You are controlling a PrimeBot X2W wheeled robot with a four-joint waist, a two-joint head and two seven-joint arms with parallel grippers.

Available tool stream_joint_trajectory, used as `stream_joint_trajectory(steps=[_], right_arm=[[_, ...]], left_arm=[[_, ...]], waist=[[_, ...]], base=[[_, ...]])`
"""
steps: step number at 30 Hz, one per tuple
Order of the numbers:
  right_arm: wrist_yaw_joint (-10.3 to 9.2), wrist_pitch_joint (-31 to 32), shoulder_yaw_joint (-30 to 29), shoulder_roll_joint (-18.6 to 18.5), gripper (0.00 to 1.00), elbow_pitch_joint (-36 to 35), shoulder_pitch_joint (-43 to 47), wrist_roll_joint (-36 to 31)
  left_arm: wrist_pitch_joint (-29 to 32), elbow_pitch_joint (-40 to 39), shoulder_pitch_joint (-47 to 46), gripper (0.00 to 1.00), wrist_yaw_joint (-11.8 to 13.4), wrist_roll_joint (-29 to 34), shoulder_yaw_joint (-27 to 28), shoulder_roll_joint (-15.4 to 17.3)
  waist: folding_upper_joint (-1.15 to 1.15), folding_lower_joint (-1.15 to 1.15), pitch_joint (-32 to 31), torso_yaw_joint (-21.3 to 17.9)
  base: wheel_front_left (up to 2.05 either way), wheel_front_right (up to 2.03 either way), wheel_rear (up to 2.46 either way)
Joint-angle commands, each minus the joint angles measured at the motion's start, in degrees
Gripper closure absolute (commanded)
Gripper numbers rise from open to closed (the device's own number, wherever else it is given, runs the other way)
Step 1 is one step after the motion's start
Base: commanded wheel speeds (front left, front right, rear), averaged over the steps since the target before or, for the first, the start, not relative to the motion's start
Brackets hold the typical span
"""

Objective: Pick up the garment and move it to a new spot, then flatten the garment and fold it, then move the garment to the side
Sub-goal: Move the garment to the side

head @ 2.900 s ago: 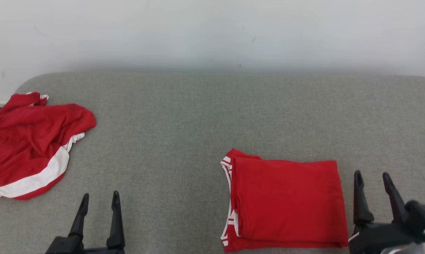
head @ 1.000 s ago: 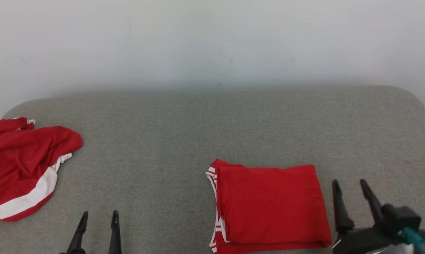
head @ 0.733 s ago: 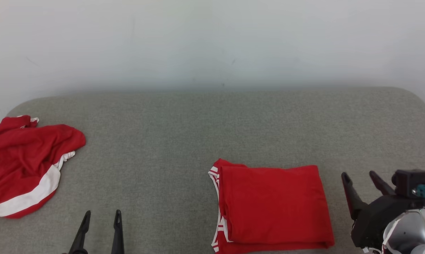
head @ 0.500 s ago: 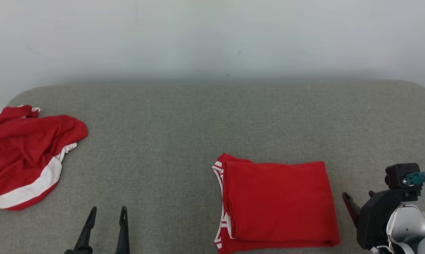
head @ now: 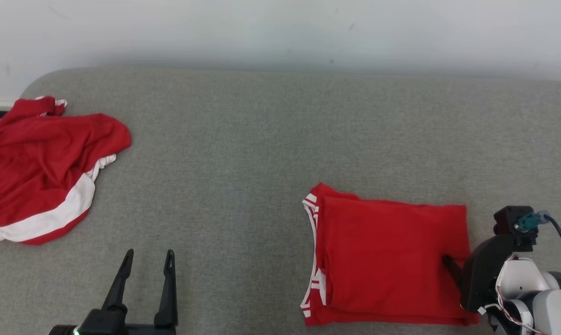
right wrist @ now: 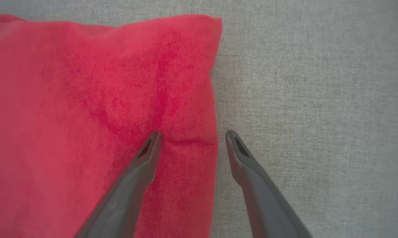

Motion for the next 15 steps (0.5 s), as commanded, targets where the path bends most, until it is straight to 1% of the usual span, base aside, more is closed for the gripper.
stream_joint_trajectory(steps=[1, 6, 7, 8, 9, 10, 15], right_arm=[[-0.12, 0.4, -0.1, 0.4, 0.00, 0.9, -0.1, -0.5], [-0.12, 2.8, -0.4, 1.3, 0.00, 4.3, -0.5, -2.1], [-0.12, 3.2, -0.3, 1.6, 0.09, 4.6, -0.7, -2.0], [-0.12, 3.3, -0.1, 1.7, 0.55, 4.8, -1.0, -2.1], [-0.12, 3.3, 0.7, 1.5, 0.87, 4.7, -1.3, -2.3], [-0.12, 3.1, 1.1, 1.3, 1.00, 4.8, -1.5, -2.2], [-0.12, 0.9, 5.0, -0.7, 1.00, 4.7, -4.7, -1.5]], left_arm=[[-0.2, -0.3, -0.7, 0.00, -0.2, 0.4, 0.0, -0.1], [-0.2, -0.7, -1.2, 0.00, 0.2, 0.3, -0.2, -0.1], [-0.2, -0.8, -1.2, 0.00, 0.3, 0.3, -0.2, -0.1], [-0.2, -0.9, -1.3, 0.00, 0.4, 0.4, -0.2, -0.1], [-0.2, -1.0, -1.5, 0.00, 0.4, 0.5, -0.2, -0.1], [-0.2, -1.1, -1.6, 0.00, 0.4, 0.6, -0.3, -0.1], [-0.2, -1.9, -2.5, 0.00, 0.3, 1.0, -0.1, -0.1]], waist=[[0.00, -0.01, 1.3, 1.1], [0.00, -0.01, 2.2, 1.2], [0.00, -0.01, 2.3, 1.1], [0.00, -0.01, 2.5, 0.9], [0.00, -0.01, 2.7, 0.7], [0.00, -0.01, 2.8, 0.4], [0.00, -0.01, 4.3, -2.1]], base=[[0.00, 0.00, 0.00], [0.00, 0.00, 0.00], [0.00, 0.00, 0.00], [0.00, 0.00, 0.00], [0.00, 0.00, 0.00], [0.00, 0.00, 0.00], [0.00, 0.00, 0.00]])
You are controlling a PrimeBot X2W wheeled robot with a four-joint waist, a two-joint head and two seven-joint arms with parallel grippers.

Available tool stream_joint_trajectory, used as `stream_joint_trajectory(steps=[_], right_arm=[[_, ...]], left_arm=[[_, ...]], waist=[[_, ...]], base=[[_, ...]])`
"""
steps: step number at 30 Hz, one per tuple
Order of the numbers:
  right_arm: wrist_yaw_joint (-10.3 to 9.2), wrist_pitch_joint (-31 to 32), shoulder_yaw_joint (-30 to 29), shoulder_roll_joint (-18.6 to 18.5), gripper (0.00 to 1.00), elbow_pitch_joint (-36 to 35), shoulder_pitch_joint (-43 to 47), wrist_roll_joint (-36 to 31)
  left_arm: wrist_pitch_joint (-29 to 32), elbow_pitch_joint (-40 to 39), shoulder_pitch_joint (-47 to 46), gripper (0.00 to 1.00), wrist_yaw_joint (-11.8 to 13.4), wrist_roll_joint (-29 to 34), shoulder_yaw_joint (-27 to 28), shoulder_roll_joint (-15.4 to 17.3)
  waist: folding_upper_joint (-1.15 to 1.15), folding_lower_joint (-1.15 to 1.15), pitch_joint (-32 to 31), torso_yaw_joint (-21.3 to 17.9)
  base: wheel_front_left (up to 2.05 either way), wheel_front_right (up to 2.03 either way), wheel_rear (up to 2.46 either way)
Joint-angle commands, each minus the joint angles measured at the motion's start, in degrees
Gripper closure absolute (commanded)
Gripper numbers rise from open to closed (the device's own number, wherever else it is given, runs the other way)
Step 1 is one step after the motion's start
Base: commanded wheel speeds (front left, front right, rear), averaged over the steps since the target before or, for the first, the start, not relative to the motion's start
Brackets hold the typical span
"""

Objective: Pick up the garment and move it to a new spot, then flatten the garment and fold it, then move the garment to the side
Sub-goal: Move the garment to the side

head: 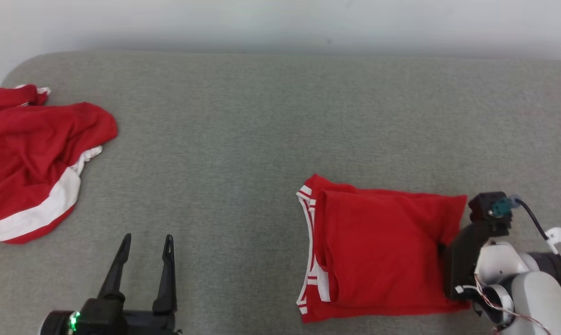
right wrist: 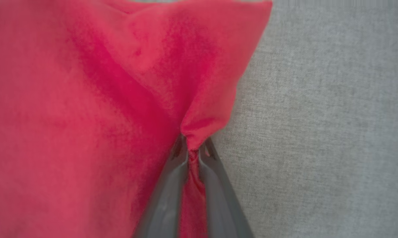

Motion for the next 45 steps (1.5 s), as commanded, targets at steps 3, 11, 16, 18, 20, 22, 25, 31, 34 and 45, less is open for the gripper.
stream_joint_trajectory(steps=[3, 11, 16, 18, 20, 22, 25, 31, 34, 45], right_arm=[[-0.12, -3.4, 3.9, -2.1, 1.00, 1.4, -4.5, -0.2], [-0.12, -11.8, 9.9, -8.0, 1.00, 9.5, -15.5, -2.2], [-0.12, -16.4, 10.3, -11.8, 1.00, 15.7, -21.7, -4.7], [-0.12, -18.7, 9.8, -12.6, 1.00, 18.0, -24.0, -6.6], [-0.12, -19.8, 9.4, -13.0, 1.00, 19.2, -25.0, -7.8], [-0.12, -22.2, 8.2, -13.7, 1.00, 21.5, -27.2, -9.9], [-0.12, -25.5, 6.9, -14.7, 1.00, 24.6, -30.2, -13.0], [-0.12, -32.6, 2.8, -15.7, 1.00, 29.5, -35.1, -18.1], [-0.12, -35.4, 0.3, -15.8, 1.00, 30.2, -36.6, -21.4], [-0.13, -43.7, -8.3, -16.2, 1.00, 31.4, -38.1, -31.0]], left_arm=[[-0.2, -1.0, -1.3, 0.00, 0.2, 0.8, 0.8, 0.3], [-0.2, -3.8, -4.6, 0.00, -0.3, 2.5, 0.9, 2.0], [-0.2, -6.8, -7.3, 0.00, -0.4, 3.7, 0.1, 3.6], [-0.2, -8.0, -8.0, 0.00, -0.5, 4.1, 0.1, 4.5], [-0.2, -8.5, -8.3, 0.00, -0.5, 4.4, -0.1, 4.9], [-0.2, -9.4, -8.9, 0.00, -0.6, 4.5, -0.2, 5.7], [-0.2, -10.3, -9.5, 0.00, -0.8, 5.1, -0.6, 7.0], [-0.2, -11.8, -10.2, 0.00, -0.9, 5.6, -1.4, 8.6], [-0.2, -12.4, -10.6, 0.00, -1.0, 5.6, -1.3, 9.3], [-0.2, -12.5, -10.7, 0.00, -0.7, 4.9, -2.0, 9.9]], waist=[[0.00, 0.00, 2.9, -4.4], [0.00, 0.00, 8.3, -13.0], [0.00, 0.00, 11.8, -17.6], [0.00, 0.00, 13.2, -19.2], [0.00, 0.00, 13.8, -19.9], [0.00, 0.00, 15.0, -21.0], [0.00, 0.00, 16.9, -22.4], [0.00, 0.00, 20.1, -23.6], [0.00, 0.00, 21.2, -23.8], [0.00, 0.00, 22.1, -23.1]], base=[[0.00, 0.00, 0.00], [0.00, 0.00, 0.00], [0.00, 0.00, 0.00], [0.00, 0.00, 0.00], [0.00, 0.00, 0.00], [0.00, 0.00, 0.00], [0.00, 0.00, 0.00], [0.00, 0.00, 0.00], [0.00, 0.00, 0.00], [0.00, 0.00, 0.00]])
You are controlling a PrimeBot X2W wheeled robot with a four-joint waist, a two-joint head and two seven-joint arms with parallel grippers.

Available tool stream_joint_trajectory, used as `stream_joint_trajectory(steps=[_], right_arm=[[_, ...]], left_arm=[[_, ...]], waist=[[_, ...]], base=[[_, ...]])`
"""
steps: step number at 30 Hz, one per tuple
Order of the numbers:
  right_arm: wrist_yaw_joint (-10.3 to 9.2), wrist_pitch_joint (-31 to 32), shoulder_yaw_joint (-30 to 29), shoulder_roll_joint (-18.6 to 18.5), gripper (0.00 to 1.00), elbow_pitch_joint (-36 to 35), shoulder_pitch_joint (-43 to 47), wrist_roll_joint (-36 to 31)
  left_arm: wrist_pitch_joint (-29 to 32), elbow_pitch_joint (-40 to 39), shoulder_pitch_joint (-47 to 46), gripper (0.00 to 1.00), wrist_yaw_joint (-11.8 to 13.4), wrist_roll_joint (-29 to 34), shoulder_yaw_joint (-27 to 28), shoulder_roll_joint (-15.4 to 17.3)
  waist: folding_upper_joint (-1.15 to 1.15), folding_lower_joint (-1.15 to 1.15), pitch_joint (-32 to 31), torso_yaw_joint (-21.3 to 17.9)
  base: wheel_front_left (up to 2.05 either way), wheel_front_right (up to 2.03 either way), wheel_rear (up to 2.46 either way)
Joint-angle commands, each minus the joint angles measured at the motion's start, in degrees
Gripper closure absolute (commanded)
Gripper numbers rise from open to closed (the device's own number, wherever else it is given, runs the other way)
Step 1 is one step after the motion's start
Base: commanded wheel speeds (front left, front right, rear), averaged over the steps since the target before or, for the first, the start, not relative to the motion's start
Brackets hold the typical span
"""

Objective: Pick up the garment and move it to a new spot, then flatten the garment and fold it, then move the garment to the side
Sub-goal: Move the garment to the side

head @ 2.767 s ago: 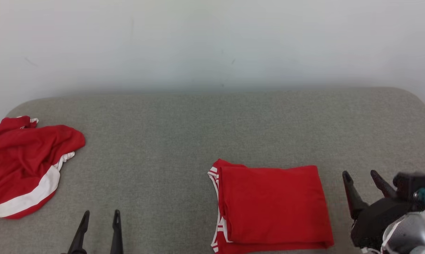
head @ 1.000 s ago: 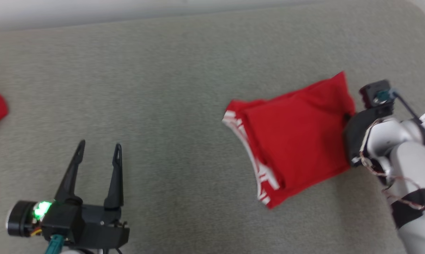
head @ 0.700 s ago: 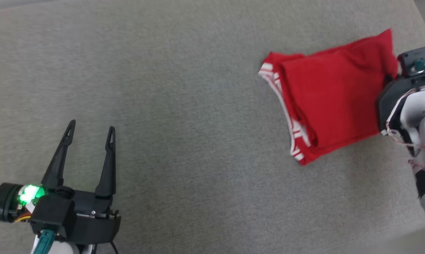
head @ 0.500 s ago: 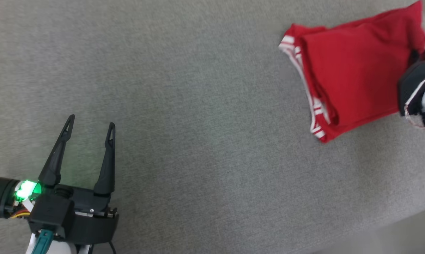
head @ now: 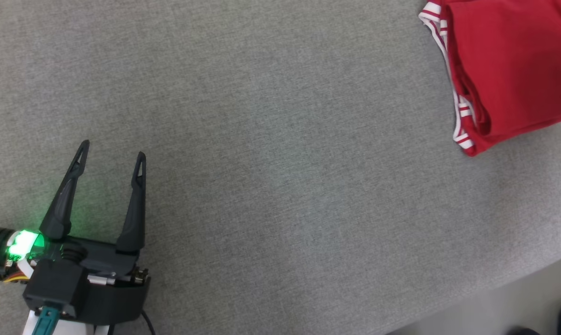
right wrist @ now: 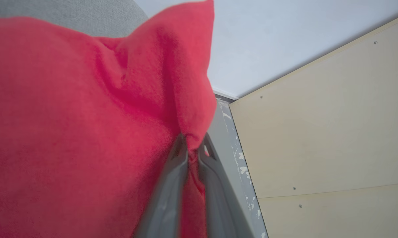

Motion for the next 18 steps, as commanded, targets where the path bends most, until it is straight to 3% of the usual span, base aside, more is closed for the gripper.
stream_joint_trajectory(steps=[1, 3, 5, 6, 7, 8, 18], right_arm=[[-0.13, -1.2, -0.9, -0.2, 1.00, 0.1, -0.7, -1.1], [-0.13, -2.2, -1.8, -0.2, 1.00, 0.3, -0.6, -2.4], [-0.13, -3.2, -2.7, 0.0, 0.82, 0.7, -0.8, -3.0], [-0.13, -3.7, -3.0, 0.2, 0.67, 0.7, -1.0, -3.3], [-0.13, -4.2, -3.3, 0.3, 0.27, 1.0, -1.0, -3.7], [-0.13, -4.9, -3.7, 0.5, 0.00, 1.2, -0.9, -3.8], [-0.13, -15.5, -5.2, 5.2, 0.00, -3.0, 6.4, -0.1]], left_arm=[[-0.1, 0.8, -0.2, 0.00, 0.0, -0.2, -0.4, 0.0], [-0.1, 0.8, -0.1, 0.00, 0.1, -0.3, -0.5, 0.0], [-0.1, 0.8, 0.0, 0.00, 0.2, -0.5, -0.6, 0.0], [-0.1, 0.9, 0.1, 0.00, 0.3, -0.6, -0.7, 0.0], [-0.1, 1.0, 0.2, 0.00, 0.3, -0.6, -0.8, 0.0], [-0.1, 1.1, 0.3, 0.00, 0.5, -0.7, -0.9, -0.2], [-0.2, 2.7, 1.6, 0.00, 1.9, -2.7, -1.4, -3.2]], waist=[[-0.01, 0.00, 0.0, 0.4], [-0.01, 0.00, 0.1, 0.7], [-0.01, 0.00, 0.0, 1.0], [-0.01, 0.00, 0.0, 1.1], [-0.01, 0.00, -0.3, 1.3], [-0.01, 0.00, -0.6, 1.5], [-0.01, 0.00, -8.5, 6.6]], base=[[0.00, 0.00, 0.00], [0.00, 0.00, 0.00], [0.00, 0.00, 0.00], [0.00, 0.00, 0.00], [0.00, 0.00, 0.00], [0.00, 0.00, 0.00], [0.00, 0.00, 0.00]])
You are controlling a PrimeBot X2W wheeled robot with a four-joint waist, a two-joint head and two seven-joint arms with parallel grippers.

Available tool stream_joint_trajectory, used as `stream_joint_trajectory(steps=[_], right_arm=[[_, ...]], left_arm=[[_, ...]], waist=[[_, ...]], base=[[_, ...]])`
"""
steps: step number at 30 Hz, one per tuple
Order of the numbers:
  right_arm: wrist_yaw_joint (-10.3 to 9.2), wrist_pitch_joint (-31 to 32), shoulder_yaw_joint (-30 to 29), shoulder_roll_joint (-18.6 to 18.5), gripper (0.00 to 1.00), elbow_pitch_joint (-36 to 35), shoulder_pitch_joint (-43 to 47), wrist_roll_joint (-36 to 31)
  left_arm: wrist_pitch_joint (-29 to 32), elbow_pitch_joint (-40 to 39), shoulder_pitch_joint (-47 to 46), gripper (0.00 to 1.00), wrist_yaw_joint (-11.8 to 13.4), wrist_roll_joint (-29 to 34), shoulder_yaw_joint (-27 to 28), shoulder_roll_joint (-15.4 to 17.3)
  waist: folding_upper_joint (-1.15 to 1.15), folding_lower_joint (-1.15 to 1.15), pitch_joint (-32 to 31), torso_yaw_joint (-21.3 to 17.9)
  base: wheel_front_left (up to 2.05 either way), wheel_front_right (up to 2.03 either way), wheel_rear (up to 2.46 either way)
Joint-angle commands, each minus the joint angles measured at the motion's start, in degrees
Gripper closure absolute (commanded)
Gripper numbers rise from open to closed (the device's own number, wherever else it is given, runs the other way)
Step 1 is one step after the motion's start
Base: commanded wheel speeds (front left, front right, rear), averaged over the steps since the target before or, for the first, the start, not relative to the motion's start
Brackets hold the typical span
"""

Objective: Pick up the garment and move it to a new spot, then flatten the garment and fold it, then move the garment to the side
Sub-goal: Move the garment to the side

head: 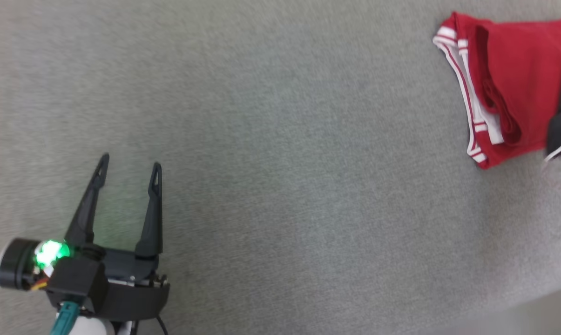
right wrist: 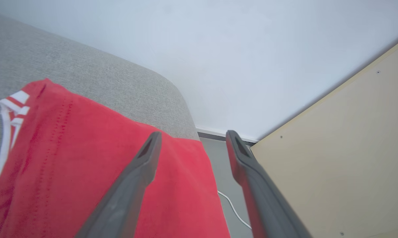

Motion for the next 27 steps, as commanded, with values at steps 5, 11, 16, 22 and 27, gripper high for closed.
stream_joint_trajectory(steps=[5, 11, 16, 22, 27], right_arm=[[-0.13, -3.5, 0.4, 3.9, 0.00, -5.9, 8.1, 4.3], [-0.13, -4.6, 2.7, 9.5, 0.00, -16.4, 21.9, 12.3], [-0.13, -3.3, 4.8, 12.6, 0.00, -24.4, 31.0, 18.7], [-0.13, -0.1, 5.2, 16.1, 0.00, -29.7, 39.3, 22.3], [-0.13, 0.1, 6.6, 17.9, 0.00, -31.4, 42.8, 22.1]], left_arm=[[-0.2, 1.4, 2.8, 0.00, 0.6, -1.3, 0.3, -1.7], [-0.2, 4.3, 6.5, 0.00, 1.2, -3.2, 2.3, -4.1], [-0.2, 6.6, 9.8, 0.00, 2.0, -3.6, 3.7, -5.3], [-0.2, 9.7, 12.6, 0.00, 2.2, -3.7, 4.7, -6.1], [-0.2, 12.0, 13.6, 0.00, 2.2, -4.1, 5.5, -6.6]], waist=[[0.00, 0.00, -7.7, 5.5], [0.00, 0.00, -16.1, 9.9], [0.00, 0.00, -21.3, 12.3], [0.00, 0.00, -25.1, 14.0], [0.00, 0.00, -26.5, 15.0]], base=[[0.00, 0.00, 0.00], [0.00, 0.00, 0.00], [0.00, 0.00, 0.00], [0.00, 0.00, 0.00], [0.00, 0.00, 0.00]])
